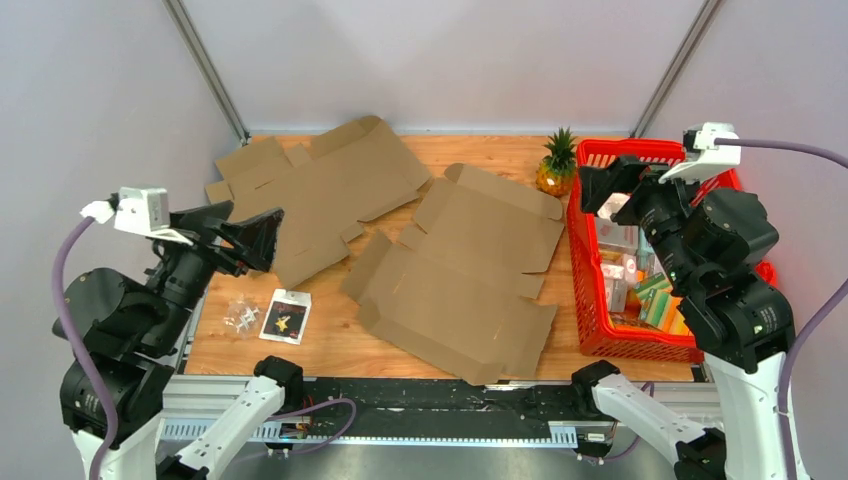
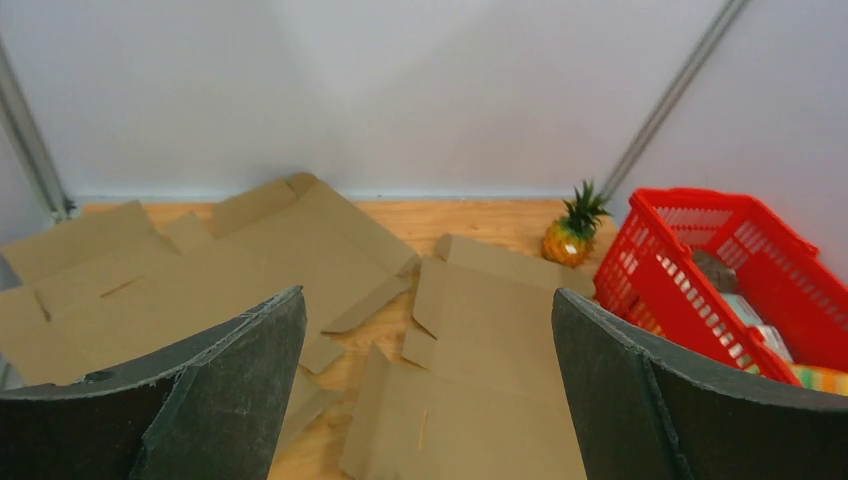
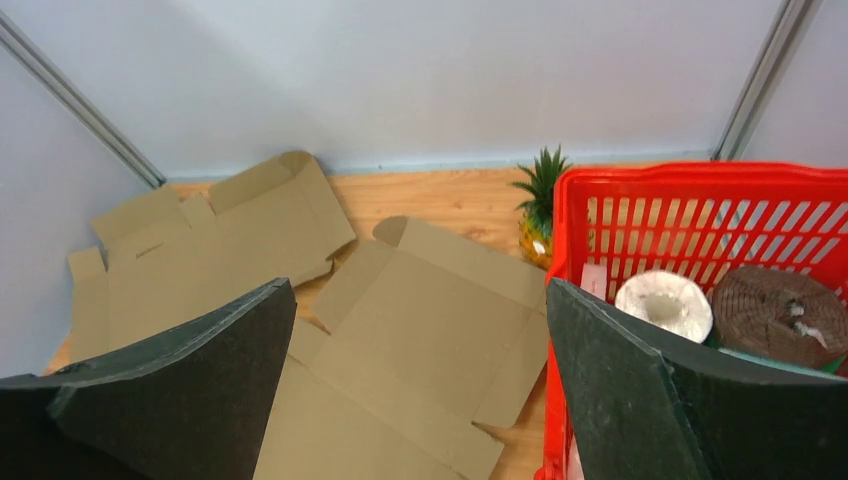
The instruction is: Fold the paper box
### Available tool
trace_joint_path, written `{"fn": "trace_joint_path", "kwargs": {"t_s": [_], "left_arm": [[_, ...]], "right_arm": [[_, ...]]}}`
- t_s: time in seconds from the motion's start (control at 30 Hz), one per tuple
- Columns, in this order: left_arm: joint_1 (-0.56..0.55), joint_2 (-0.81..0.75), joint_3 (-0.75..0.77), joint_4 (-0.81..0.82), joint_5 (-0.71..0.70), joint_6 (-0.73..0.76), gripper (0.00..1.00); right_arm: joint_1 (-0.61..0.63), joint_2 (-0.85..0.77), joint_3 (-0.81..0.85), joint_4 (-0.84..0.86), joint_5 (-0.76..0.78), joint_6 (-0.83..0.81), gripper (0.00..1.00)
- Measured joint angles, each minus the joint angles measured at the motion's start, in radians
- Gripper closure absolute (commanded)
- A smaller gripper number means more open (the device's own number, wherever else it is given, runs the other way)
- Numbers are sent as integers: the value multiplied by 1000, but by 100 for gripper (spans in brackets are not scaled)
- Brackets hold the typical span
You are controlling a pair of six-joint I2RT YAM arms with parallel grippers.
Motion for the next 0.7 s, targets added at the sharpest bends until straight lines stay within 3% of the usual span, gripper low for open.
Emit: {"fn": "trace_joint_path", "kwargs": {"t_s": [0.23, 0.43, 0.6, 0.7], "left_arm": [[1, -39, -166, 8, 196, -60, 3], [1, 35, -245, -40, 328, -93, 4], [-53, -58, -703, 176, 374, -325, 7], [-249, -146, -974, 229, 236, -505, 7]], "right_arm": [[0, 0, -37, -31, -92, 19, 0], [19, 15, -140, 26, -243, 41, 0], [40, 25, -238, 95, -332, 65, 0], [51, 18, -278, 130, -365, 82, 0]]}}
